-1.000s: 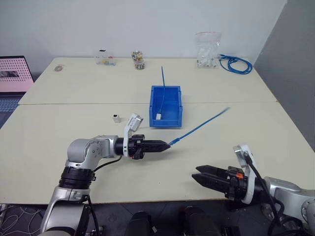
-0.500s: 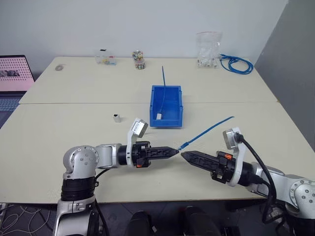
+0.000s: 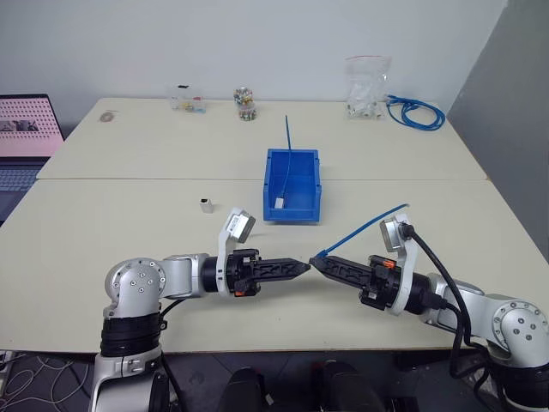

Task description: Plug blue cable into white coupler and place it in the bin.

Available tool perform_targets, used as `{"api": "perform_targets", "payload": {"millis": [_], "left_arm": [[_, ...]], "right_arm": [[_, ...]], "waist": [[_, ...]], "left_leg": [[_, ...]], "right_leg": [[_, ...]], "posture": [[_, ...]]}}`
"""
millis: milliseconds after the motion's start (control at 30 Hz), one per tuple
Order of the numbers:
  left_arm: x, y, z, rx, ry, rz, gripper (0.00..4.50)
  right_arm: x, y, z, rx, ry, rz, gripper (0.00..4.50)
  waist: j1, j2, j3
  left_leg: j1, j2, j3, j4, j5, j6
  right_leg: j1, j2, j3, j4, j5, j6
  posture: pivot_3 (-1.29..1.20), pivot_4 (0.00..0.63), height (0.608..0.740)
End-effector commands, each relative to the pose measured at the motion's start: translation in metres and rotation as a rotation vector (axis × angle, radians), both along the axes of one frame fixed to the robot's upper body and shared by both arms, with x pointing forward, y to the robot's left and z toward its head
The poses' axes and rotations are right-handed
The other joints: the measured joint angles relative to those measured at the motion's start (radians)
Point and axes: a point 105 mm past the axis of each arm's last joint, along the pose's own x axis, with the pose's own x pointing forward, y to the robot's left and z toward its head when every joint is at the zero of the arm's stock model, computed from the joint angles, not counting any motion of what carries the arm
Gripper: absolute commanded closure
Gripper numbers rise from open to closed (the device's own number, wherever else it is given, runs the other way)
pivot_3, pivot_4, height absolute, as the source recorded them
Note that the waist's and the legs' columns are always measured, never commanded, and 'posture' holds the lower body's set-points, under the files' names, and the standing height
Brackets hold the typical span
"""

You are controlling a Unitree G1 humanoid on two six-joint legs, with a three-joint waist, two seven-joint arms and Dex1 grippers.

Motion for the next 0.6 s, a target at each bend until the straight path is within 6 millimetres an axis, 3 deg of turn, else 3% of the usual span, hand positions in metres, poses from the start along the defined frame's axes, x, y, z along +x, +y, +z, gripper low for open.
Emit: {"api": "perform_targets", "payload": {"millis": [33,100,300,367,600], "left_arm": [[-0.004,-0.002,0.006,-0.009,-0.035,-0.018,4.26],[-0.004,-0.002,0.006,-0.009,-0.036,-0.016,4.26],[-0.003,-0.002,0.007,-0.005,-0.054,-0.005,4.26],[-0.005,-0.001,0.007,0.002,-0.061,-0.013,3.55],[-0.011,0.012,0.003,0.089,-0.141,-0.022,2.12]], "right_arm": [[0.0,0.0,0.011,0.036,-0.031,0.007,3.91],[0.0,0.0,0.011,0.039,-0.03,0.008,4.22],[0.001,0.0,0.011,0.037,-0.03,0.004,4.22],[0.002,0.0,0.011,0.031,-0.034,-0.001,4.22],[0.018,-0.013,0.014,0.022,-0.054,-0.061,4.22]], "waist": [[0.0,0.0,0.0],[0.0,0.0,0.0],[0.0,0.0,0.0],[0.0,0.0,0.0],[-0.001,0.0,0.001]], "left_leg": [[0.0,0.0,0.0,0.0,0.0,0.0],[0.0,0.0,0.0,0.0,0.0,0.0],[0.0,0.0,0.0,0.0,0.0,0.0],[0.0,0.0,0.0,0.0,0.0,0.0],[0.0,0.0,0.0,-0.001,0.0,0.0]], "right_leg": [[0.0,0.0,0.0,0.0,0.0,0.0],[0.0,0.0,0.0,0.0,0.0,0.0],[0.0,0.0,0.0,0.0,0.0,0.0],[0.0,0.0,0.0,0.0,0.0,0.0],[-0.001,0.0,0.0,0.0,0.0,0.0]], "posture": [[0.0,0.15,0.74],[0.0,0.15,0.74],[0.0,0.15,0.74],[0.0,0.15,0.74],[0.0,0.15,0.74]]}}
